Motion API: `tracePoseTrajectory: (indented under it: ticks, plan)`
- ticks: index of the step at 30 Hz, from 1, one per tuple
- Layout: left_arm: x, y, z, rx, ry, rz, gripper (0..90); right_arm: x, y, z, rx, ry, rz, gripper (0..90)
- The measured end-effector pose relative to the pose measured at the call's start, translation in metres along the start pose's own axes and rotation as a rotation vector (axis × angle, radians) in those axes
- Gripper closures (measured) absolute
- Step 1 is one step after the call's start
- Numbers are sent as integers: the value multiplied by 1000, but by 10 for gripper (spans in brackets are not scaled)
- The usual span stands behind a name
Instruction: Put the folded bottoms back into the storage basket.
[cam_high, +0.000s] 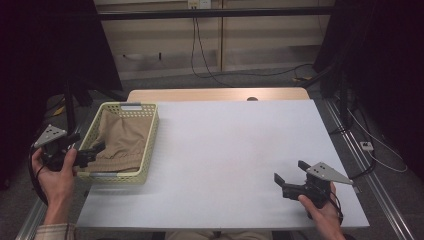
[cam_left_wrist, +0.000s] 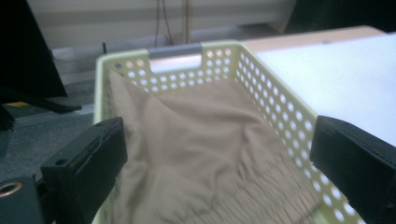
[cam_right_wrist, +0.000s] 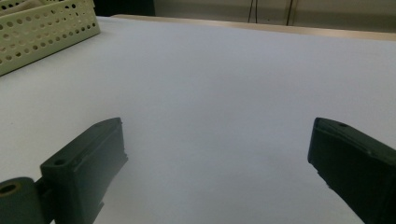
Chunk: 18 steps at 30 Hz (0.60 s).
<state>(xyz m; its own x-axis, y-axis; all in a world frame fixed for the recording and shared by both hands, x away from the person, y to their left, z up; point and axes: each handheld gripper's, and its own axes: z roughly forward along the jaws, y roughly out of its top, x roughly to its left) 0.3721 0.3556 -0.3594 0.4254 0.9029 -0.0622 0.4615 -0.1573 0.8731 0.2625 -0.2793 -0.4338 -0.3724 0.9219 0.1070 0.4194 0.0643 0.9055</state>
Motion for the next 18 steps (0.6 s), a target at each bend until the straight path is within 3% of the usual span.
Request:
tracePoseTrajectory:
  ticks: [2, 7, 9, 13, 18]
  plan:
    - [-2, -4, -2, -4, 18, 9, 46, 0, 0, 0, -1, -1, 4, 36]
    - [-7, -10, -9, -10, 17, 5, 48, 0, 0, -1, -8, -10, 6, 37]
    - [-9, -12, -13, -2, -12, -20, 52, 0, 0, 0, -7, -10, 5, 37]
    - [-12, -15, -21, -2, -6, -39, 56, 2, 0, 0, -6, -8, 7, 38]
    - [-23, -16, -26, 7, -3, -15, 57, 2, 1, -1, -10, -8, 8, 40]
